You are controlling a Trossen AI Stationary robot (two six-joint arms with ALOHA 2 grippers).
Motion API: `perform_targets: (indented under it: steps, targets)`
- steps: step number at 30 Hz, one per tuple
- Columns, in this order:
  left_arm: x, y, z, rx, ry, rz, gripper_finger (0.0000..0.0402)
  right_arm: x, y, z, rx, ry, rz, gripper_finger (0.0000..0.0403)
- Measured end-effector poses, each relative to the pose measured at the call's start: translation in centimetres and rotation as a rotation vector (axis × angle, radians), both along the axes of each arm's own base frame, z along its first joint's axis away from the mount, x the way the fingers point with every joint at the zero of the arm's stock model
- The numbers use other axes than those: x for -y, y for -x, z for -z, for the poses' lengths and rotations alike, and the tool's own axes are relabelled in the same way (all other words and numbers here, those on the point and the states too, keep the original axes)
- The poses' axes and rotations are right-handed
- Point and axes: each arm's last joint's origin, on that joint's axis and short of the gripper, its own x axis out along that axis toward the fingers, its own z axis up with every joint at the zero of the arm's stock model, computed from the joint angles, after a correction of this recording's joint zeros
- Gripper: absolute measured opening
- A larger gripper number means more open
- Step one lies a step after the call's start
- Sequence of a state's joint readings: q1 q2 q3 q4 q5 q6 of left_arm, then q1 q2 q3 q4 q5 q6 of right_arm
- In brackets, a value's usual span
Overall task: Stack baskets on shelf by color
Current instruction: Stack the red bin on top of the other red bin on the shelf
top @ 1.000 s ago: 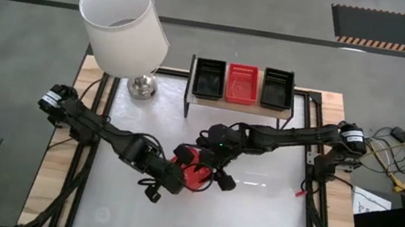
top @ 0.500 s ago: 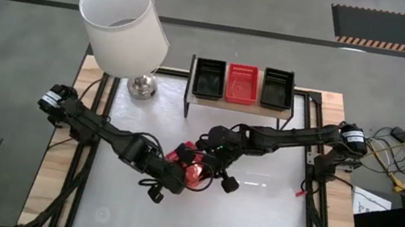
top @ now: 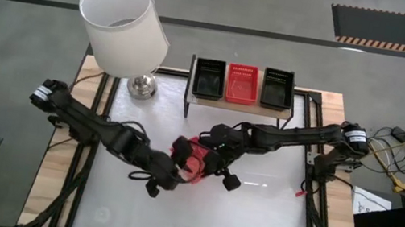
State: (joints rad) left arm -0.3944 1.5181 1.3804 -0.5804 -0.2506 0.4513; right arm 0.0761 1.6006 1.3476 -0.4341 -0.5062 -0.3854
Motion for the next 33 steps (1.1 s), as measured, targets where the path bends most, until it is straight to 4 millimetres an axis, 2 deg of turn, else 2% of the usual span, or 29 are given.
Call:
perform_targets:
  steps: [4,7,12,18,22,26,29,33]
  targets:
    - [-0.7,1.5,-1.8,0.060,0.011,-0.016,0.0157,0.2,0.5,-0.7,0.006,0.058,0.055,0.0011]
    - [-1.2,2.6,-2.2,0.084,0.023,-0.018,0.0157,0.3,1.1,-1.5,0.023,0.126,0.119,0.0011]
    - [-1.7,3.9,-1.8,0.191,0.087,-0.029,0.0157,0.5,2.6,-3.8,0.089,0.250,0.231,0.0011]
    - [-2.4,5.3,-0.2,0.297,0.103,-0.054,0.0157,1.7,5.1,-7.6,0.227,0.380,0.410,0.0011]
    - [-2.8,6.2,0.3,0.373,0.095,-0.057,0.0157,3.9,6.7,-9.4,0.277,0.480,0.551,0.0009]
    - [-3.1,6.9,1.1,0.409,0.097,-0.055,0.0157,7.0,8.5,-10.9,0.293,0.500,0.674,0.0009]
    - [-3.3,7.4,1.6,0.427,0.105,-0.057,0.0157,9.6,9.5,-11.0,0.254,0.503,0.741,0.0009]
    - [-3.6,7.9,1.6,0.437,0.106,-0.071,0.0157,13.0,10.6,-10.6,0.189,0.426,0.749,0.0009]
